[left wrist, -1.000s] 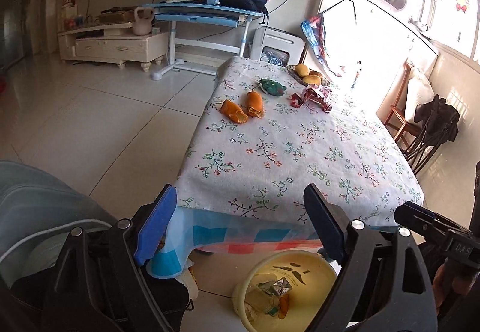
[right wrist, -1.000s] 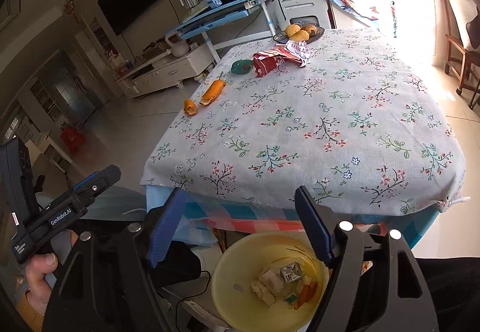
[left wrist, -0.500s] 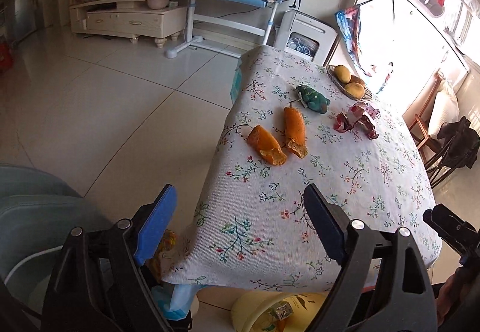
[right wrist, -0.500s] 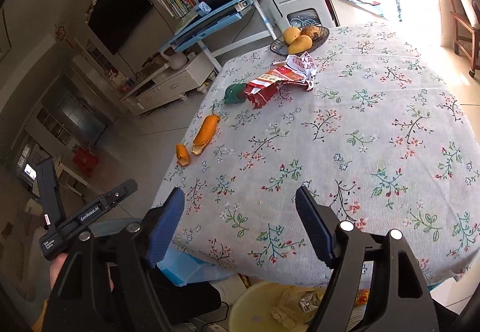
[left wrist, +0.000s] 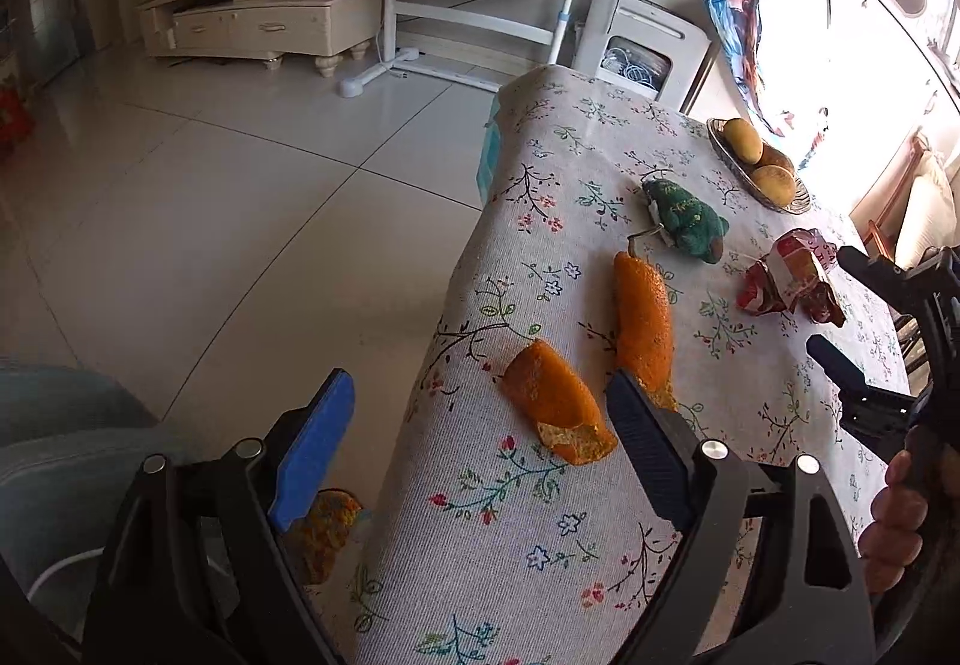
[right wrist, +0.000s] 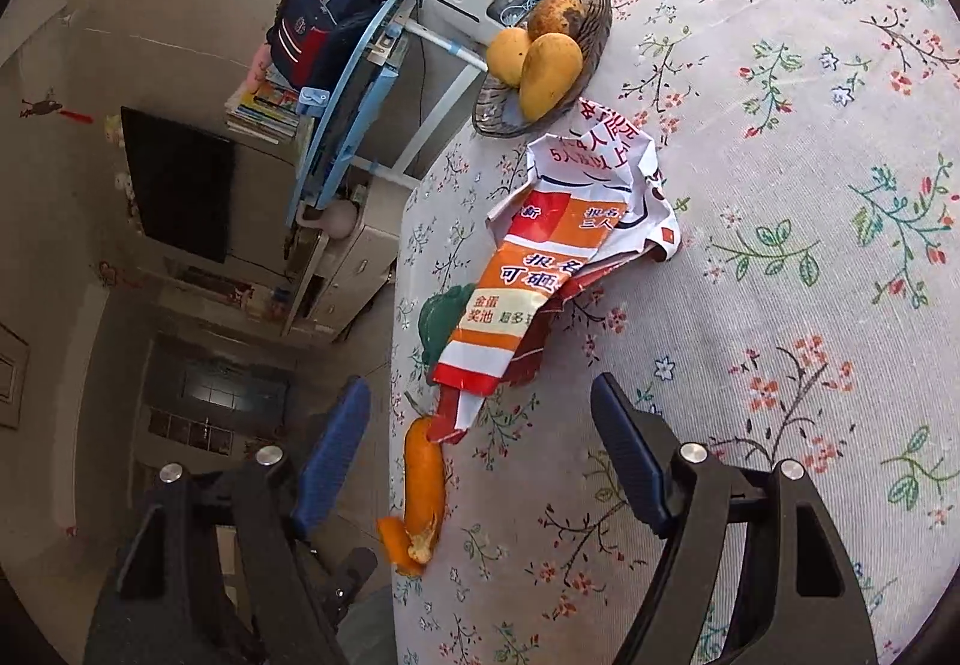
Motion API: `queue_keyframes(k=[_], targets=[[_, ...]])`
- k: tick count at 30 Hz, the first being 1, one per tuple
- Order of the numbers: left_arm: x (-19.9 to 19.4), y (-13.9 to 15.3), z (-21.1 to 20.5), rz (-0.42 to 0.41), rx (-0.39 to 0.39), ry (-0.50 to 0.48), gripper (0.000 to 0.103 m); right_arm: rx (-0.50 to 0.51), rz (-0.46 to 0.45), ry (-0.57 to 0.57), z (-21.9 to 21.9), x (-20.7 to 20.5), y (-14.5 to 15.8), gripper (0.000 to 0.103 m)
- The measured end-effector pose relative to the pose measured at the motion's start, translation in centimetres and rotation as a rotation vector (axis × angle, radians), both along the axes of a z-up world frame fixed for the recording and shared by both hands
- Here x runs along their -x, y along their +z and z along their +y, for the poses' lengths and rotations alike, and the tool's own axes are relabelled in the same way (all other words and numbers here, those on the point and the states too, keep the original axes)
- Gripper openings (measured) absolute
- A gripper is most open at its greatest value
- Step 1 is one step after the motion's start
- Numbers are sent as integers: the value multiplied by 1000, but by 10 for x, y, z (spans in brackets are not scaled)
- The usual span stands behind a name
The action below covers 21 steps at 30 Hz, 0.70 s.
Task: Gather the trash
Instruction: 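Move both open tools back to the table toward the remaining trash, then grasp the red-and-white snack wrapper with the right tool while the left tool grasps an orange peel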
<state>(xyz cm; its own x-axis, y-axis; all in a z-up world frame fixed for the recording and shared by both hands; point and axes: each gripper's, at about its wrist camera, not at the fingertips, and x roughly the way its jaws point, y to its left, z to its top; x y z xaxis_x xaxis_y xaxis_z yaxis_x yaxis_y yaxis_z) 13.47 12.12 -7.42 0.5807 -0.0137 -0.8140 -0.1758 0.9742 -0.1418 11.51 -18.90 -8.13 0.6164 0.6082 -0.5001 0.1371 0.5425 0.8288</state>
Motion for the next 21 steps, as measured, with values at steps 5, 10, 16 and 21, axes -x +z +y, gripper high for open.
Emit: queue_keyframes(k=[5, 10, 16, 21], targets=[[-11, -6, 1, 14, 27, 0, 79, -54, 7, -77, -8, -19, -10, 66], [-19, -14, -8, 31, 9, -27, 72, -21, 12, -81, -21, -24, -14, 31], [-18, -21, -21, 26, -69, -43, 57, 60, -7, -17, -27, -14, -3, 21], [-7, -16, -9, 2, -58, -30, 32, 129, -27, 82, -27, 8, 17, 16]])
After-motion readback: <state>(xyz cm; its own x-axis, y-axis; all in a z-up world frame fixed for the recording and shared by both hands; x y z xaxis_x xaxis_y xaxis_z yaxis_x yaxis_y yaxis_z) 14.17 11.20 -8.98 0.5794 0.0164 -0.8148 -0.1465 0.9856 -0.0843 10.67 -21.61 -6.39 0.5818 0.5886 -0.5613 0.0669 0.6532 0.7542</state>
